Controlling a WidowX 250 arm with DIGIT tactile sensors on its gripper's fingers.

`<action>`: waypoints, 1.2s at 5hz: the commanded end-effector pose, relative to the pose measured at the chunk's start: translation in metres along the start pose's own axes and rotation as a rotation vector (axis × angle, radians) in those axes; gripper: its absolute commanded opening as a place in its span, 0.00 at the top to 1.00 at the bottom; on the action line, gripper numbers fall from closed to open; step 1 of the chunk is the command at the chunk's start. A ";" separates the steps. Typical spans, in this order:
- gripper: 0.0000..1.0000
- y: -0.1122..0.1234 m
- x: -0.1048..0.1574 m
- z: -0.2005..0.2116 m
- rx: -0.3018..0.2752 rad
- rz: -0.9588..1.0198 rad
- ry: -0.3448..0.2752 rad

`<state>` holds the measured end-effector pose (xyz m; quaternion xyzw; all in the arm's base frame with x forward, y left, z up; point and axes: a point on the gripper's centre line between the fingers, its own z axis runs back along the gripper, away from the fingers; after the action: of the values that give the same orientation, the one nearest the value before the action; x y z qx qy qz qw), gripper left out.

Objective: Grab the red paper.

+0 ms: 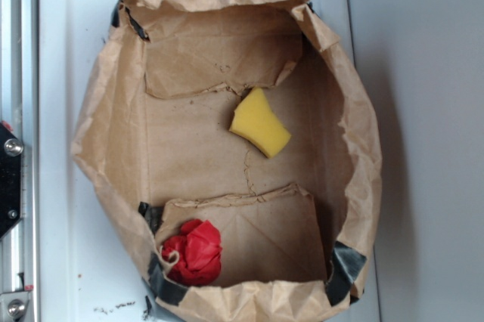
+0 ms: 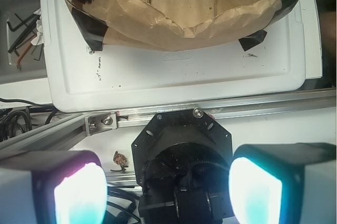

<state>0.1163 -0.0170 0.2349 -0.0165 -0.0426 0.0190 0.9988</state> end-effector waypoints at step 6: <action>0.00 0.008 0.137 -0.056 -0.009 0.342 -0.153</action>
<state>0.2529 -0.0131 0.1758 -0.0240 -0.0919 0.1812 0.9788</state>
